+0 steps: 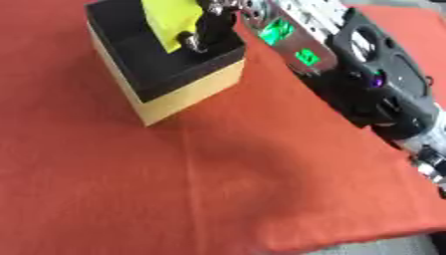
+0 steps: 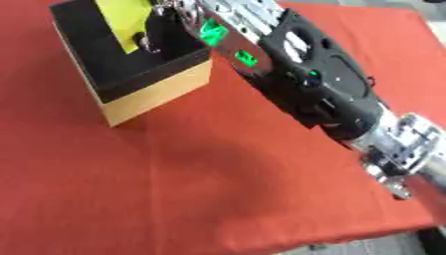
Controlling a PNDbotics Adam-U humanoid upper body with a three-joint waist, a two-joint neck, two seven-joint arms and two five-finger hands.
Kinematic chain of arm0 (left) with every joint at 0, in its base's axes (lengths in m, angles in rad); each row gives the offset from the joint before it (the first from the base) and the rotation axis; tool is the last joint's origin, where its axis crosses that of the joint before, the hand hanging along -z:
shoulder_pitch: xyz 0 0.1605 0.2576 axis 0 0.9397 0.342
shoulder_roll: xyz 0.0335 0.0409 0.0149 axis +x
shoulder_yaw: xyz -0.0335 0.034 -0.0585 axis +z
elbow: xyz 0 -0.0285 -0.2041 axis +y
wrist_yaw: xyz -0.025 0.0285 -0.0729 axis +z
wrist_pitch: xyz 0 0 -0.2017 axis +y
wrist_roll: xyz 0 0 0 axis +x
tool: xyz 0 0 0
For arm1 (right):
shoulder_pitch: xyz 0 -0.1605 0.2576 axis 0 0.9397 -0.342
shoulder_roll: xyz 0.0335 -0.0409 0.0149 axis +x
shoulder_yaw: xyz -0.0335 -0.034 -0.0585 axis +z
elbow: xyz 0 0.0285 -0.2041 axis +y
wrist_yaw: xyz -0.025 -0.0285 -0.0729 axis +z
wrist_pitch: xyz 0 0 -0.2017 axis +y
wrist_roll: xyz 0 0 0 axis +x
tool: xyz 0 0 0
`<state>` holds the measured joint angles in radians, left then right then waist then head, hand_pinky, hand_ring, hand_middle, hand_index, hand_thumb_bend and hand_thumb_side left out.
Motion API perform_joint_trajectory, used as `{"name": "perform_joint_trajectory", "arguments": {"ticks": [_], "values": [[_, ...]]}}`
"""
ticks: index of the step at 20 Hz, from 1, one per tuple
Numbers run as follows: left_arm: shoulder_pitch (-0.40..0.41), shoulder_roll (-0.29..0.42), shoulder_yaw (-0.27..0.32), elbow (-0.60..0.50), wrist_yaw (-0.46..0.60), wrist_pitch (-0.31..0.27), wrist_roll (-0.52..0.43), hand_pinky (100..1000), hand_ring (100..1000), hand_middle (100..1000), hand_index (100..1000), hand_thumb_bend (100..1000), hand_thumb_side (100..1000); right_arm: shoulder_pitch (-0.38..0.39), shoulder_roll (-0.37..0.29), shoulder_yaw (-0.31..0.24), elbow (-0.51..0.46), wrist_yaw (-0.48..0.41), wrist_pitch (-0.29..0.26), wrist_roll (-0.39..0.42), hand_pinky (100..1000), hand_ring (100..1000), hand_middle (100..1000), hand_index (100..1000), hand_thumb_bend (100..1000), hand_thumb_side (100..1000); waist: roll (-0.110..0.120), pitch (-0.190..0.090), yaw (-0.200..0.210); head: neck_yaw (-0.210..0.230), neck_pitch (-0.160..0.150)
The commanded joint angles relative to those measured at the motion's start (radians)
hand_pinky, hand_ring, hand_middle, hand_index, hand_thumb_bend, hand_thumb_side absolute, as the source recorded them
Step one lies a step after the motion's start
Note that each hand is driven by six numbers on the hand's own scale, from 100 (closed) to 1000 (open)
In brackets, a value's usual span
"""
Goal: Pick up objects on the table and place them in the box.
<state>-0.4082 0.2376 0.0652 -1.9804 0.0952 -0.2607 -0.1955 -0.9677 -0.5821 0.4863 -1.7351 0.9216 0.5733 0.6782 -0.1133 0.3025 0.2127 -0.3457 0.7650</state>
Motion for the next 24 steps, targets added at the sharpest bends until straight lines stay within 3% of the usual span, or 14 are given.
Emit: {"name": "perform_joint_trajectory", "arguments": {"ticks": [1,4,5,7,9,11,14,24], "values": [[-0.009,0.007,0.003,-0.020,-0.004,-0.002,-0.003,490,586,683,598,100,574,-0.020,-0.022,-0.019,0.002,-0.004,0.218,0.229,609,521,407,521,100,100,0.007,-0.016,0.001,-0.002,0.005],[-0.007,0.006,0.003,-0.020,-0.005,-0.001,-0.004,490,586,683,598,100,574,-0.023,-0.020,-0.019,0.005,-0.006,0.200,0.229,652,578,468,574,116,112,0.005,-0.014,0.002,-0.001,0.005],[-0.007,0.006,0.003,-0.020,-0.005,0.000,-0.005,490,586,683,597,100,574,-0.024,-0.019,-0.018,0.008,-0.006,0.194,0.229,680,620,513,624,175,134,0.005,-0.014,0.002,-0.001,0.005],[-0.007,0.006,0.002,-0.020,-0.005,0.000,-0.005,490,586,683,597,100,575,-0.024,-0.017,-0.013,0.020,-0.006,0.176,0.229,783,782,732,801,318,215,0.003,-0.013,0.003,-0.001,0.005],[-0.007,0.005,0.003,-0.020,-0.005,0.001,-0.006,490,586,683,597,100,575,-0.024,-0.015,-0.009,0.046,0.000,0.160,0.229,891,904,855,919,426,285,0.003,-0.013,0.004,-0.001,0.005],[-0.007,0.005,0.003,-0.020,-0.005,0.001,-0.006,490,586,683,597,100,575,-0.026,-0.013,-0.007,0.074,0.016,0.146,0.229,947,957,863,930,532,271,0.002,-0.014,0.005,-0.001,0.005],[-0.005,0.004,0.003,-0.020,-0.005,0.001,-0.006,490,586,683,597,100,575,-0.030,-0.008,-0.012,0.099,0.051,0.131,0.229,961,969,864,951,557,311,0.002,-0.014,0.005,-0.002,0.005],[-0.004,0.003,0.003,-0.020,-0.005,0.002,-0.007,489,586,684,596,100,574,-0.039,-0.003,-0.026,0.085,0.079,0.115,0.229,960,967,858,952,529,333,0.005,-0.014,0.005,-0.006,0.005]]}}
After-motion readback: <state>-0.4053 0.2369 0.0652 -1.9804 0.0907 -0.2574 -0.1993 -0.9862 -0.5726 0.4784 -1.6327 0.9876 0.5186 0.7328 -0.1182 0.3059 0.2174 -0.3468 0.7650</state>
